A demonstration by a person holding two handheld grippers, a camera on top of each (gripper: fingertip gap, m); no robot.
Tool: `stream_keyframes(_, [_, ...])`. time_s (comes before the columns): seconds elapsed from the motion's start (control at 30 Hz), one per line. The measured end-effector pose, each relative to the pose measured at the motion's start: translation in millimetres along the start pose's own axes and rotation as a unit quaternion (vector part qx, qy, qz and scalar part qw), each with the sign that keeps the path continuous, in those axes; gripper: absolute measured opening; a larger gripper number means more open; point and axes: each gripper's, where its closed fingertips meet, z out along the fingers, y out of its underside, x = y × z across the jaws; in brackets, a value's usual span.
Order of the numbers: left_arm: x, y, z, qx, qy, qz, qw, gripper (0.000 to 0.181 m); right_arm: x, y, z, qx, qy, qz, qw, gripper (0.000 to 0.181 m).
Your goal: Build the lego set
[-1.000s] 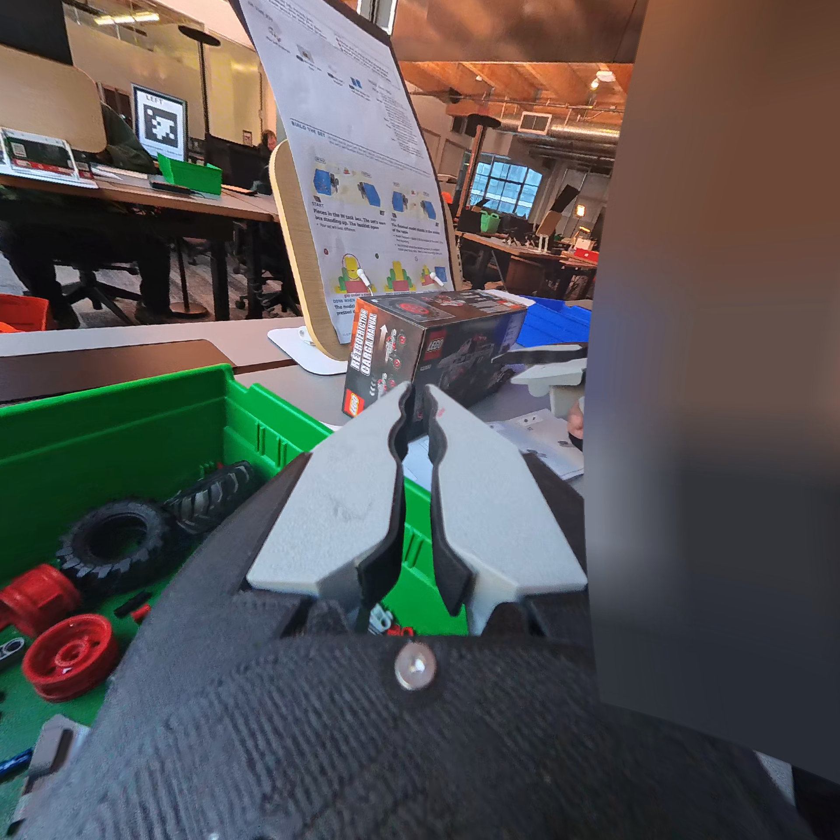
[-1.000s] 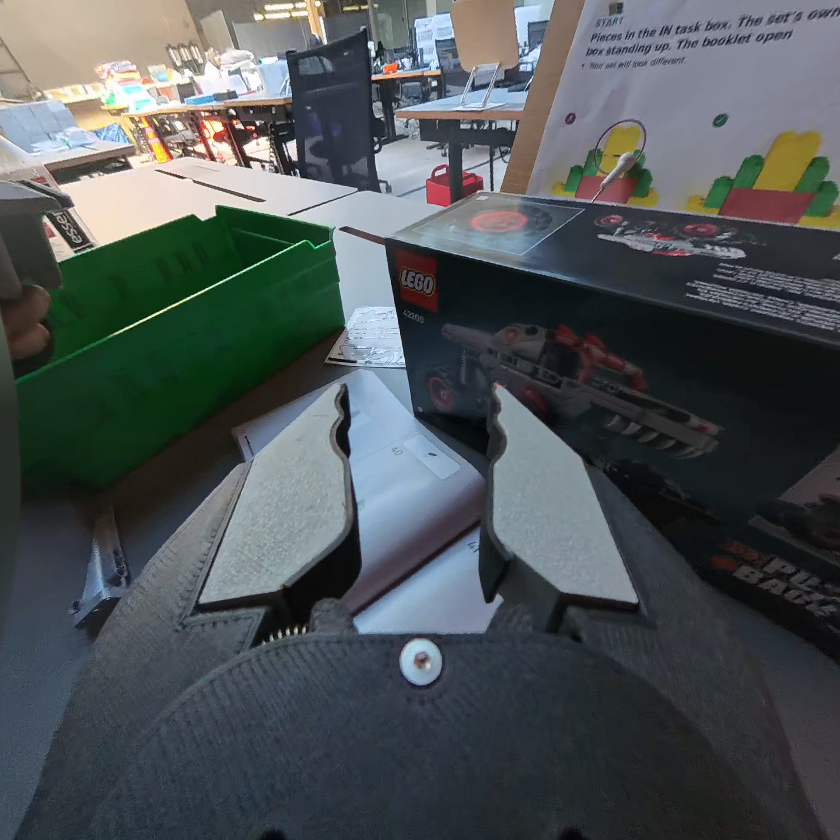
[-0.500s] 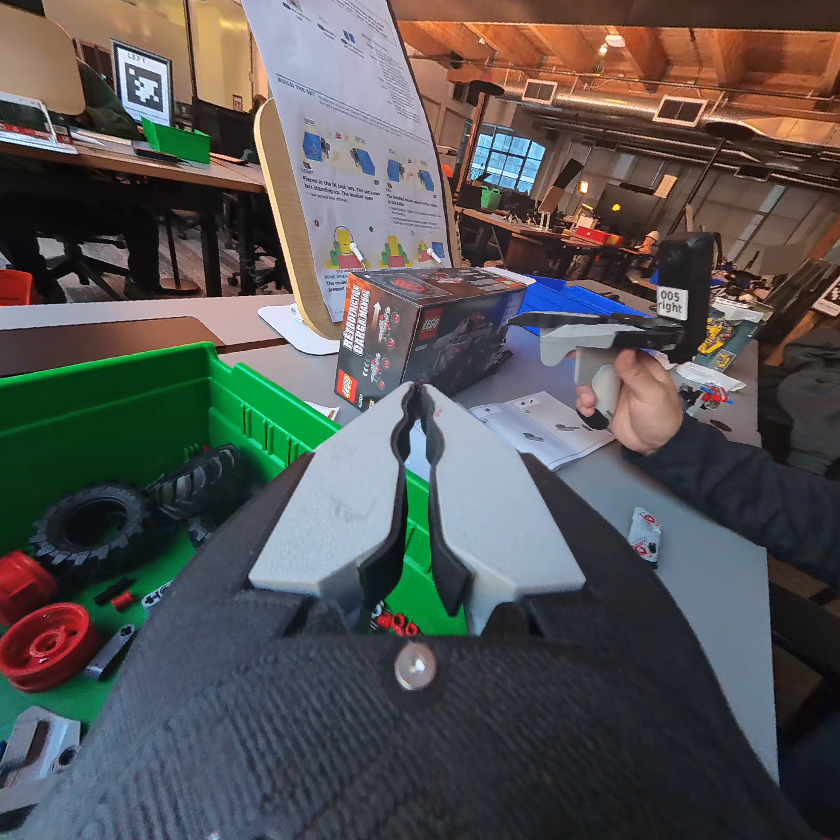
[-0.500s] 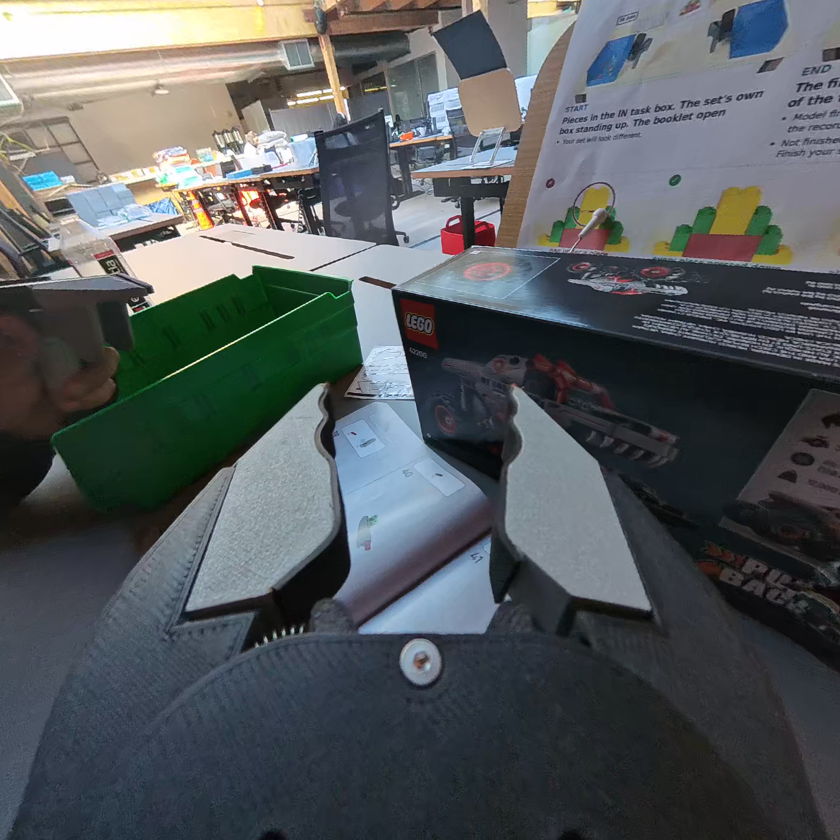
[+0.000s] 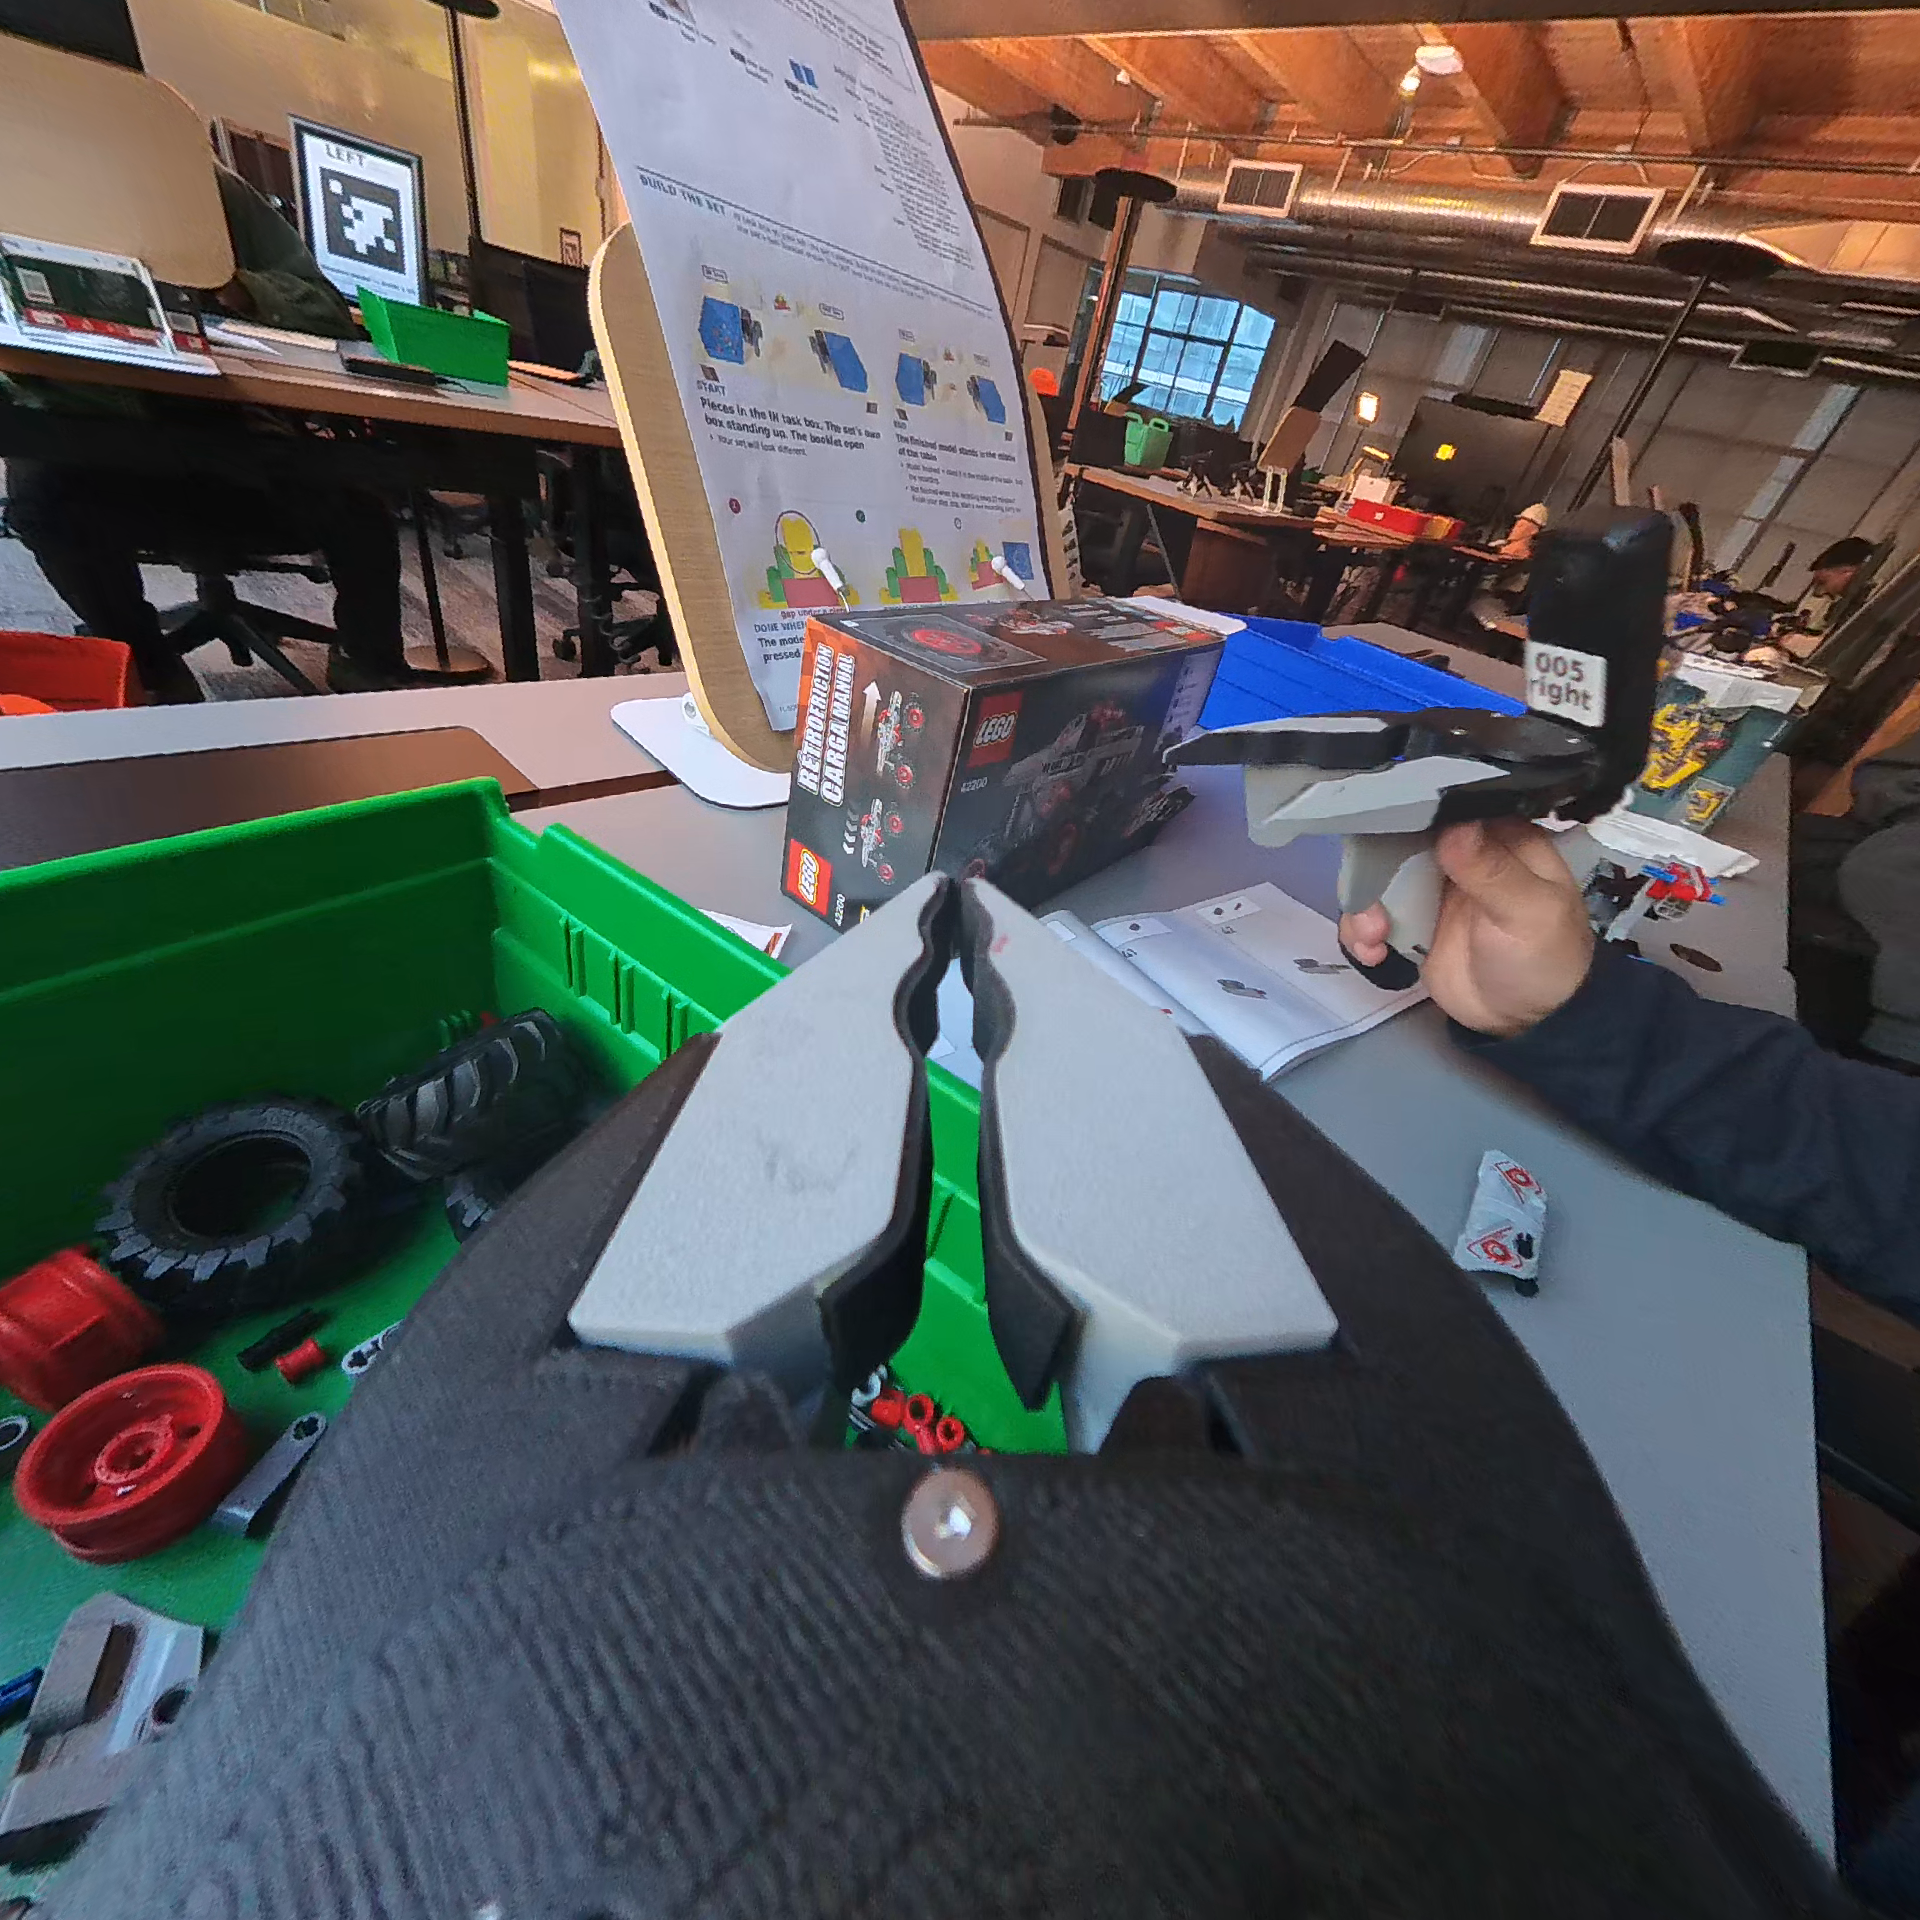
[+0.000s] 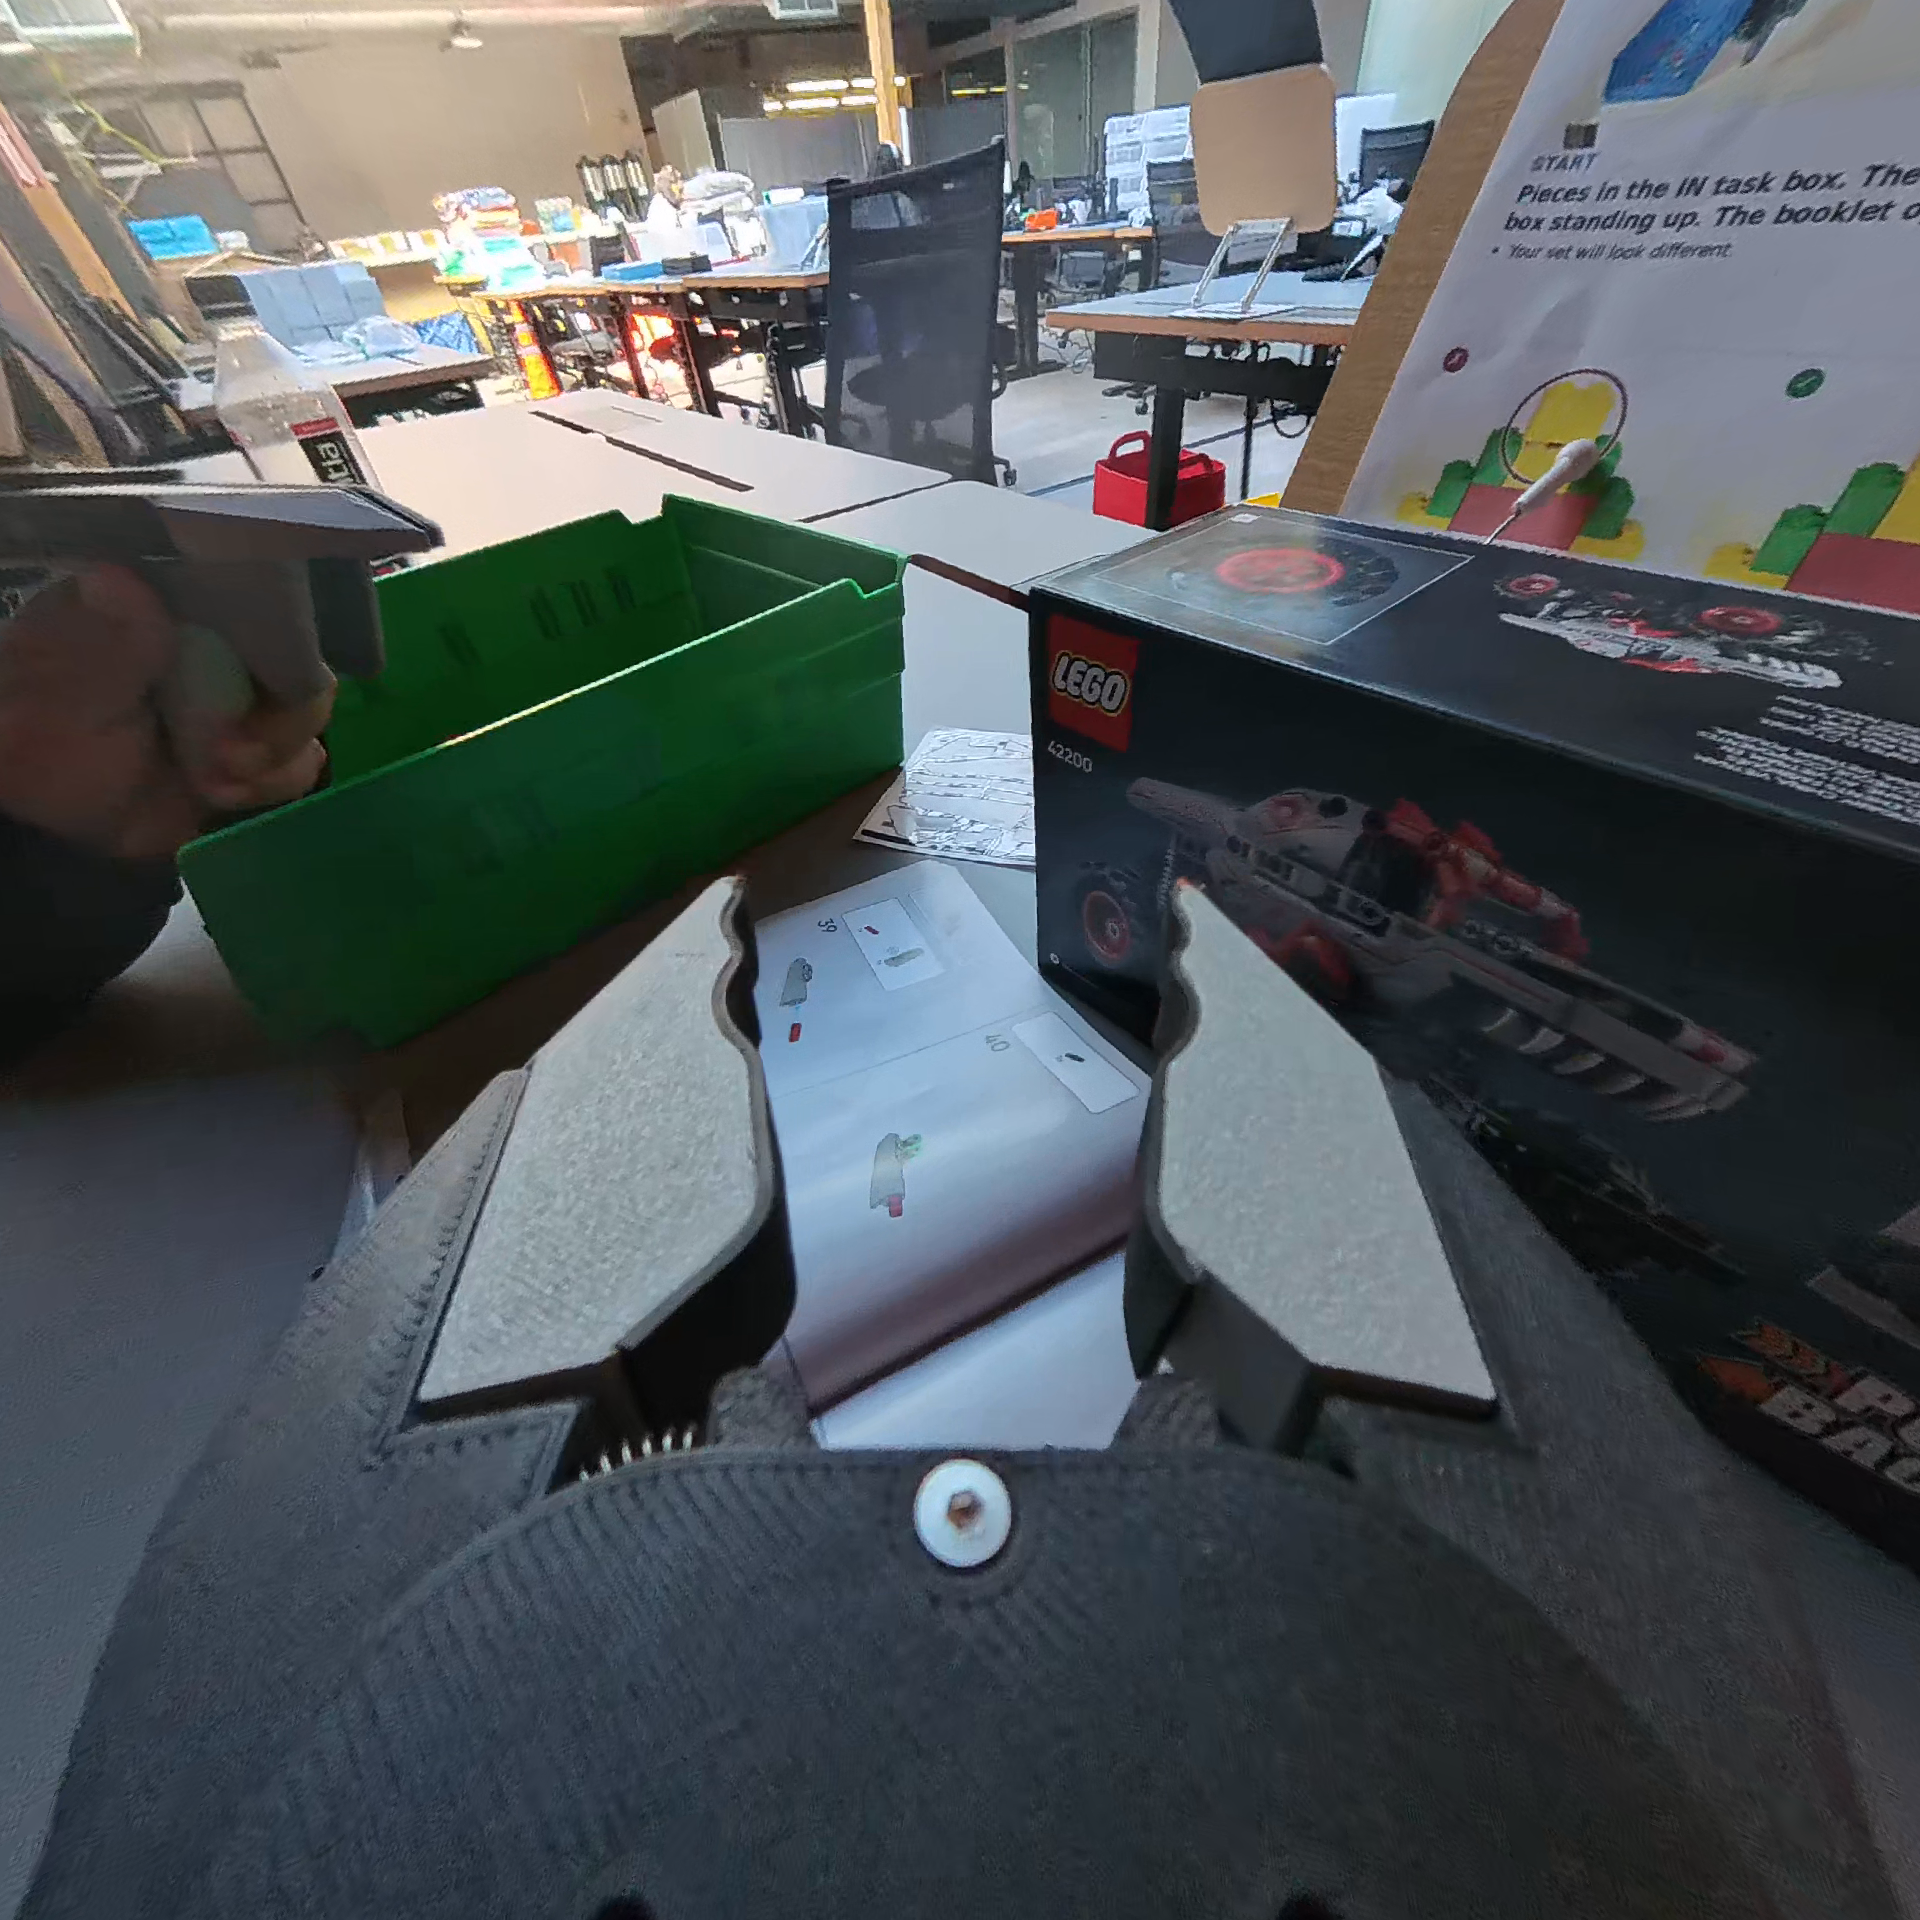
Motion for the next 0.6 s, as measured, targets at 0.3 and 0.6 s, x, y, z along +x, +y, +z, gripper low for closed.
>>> stream_keyframes(0.3, [5.5, 1.7, 0.3, -0.006, 0.007, 0.014, 1.0, 0.0, -3.4, -1.8, -1.4, -0.007, -0.039, 0.039, 0.998, 0.091])
stream_keyframes(0.6, [5.4, -1.2, -1.9, 0.002, 0.003, 0.021, 1.0, 0.0, -0.5, 25.5, 8.5, -0.093, 0.029, -0.088, 0.991, 0.101])
